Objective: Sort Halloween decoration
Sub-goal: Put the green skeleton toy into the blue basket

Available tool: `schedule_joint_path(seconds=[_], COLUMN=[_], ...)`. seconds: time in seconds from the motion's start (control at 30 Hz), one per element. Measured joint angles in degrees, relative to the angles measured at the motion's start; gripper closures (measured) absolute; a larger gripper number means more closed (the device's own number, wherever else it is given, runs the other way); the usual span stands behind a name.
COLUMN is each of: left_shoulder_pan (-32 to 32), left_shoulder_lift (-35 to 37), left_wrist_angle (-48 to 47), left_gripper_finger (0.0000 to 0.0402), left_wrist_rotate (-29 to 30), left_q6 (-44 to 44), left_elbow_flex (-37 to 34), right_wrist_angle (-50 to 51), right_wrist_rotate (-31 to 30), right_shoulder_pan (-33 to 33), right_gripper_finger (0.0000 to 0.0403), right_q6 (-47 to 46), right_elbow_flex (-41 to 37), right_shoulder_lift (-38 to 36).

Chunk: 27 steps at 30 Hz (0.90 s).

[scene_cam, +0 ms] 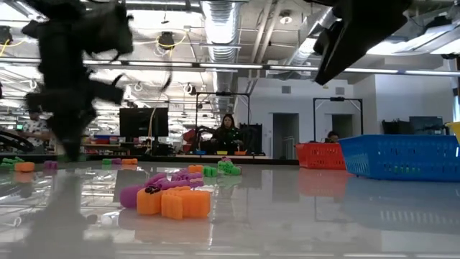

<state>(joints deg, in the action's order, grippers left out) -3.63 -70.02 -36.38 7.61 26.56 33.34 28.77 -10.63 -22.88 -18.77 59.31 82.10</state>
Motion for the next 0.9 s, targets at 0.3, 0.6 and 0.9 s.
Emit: schedule_joint_path(seconds=[0.3, 0.6, 0.9], left_shoulder_pan=[-1.3, -3.9, -0.7], left_shoulder_lift=[3.2, -16.7, -41.3], left_wrist_angle=[25.6, 77.2, 82.1], left_gripper_finger=[0.0384, 0.0385, 0.0385], left_wrist_rotate=[-5.0, -7.0, -7.1], left_q6=[-3.9, -14.0, -17.8], left_elbow_flex=[1.0, 4.3, 26.8], right_wrist_angle=[-0.4, -1.9, -2.5], right_wrist_rotate=[-5.6, -21.2, -34.3], right_shoulder_pan=[-0.5, -3.5, -9.8], right_gripper_finger=[0.0232, 0.0232, 0.0232], right_q6=[-0.4, -0.3, -0.3], right_elbow_flex=[0.0, 0.0, 0.0], right_shoulder_lift=[-4.1, -8.6, -13.7])
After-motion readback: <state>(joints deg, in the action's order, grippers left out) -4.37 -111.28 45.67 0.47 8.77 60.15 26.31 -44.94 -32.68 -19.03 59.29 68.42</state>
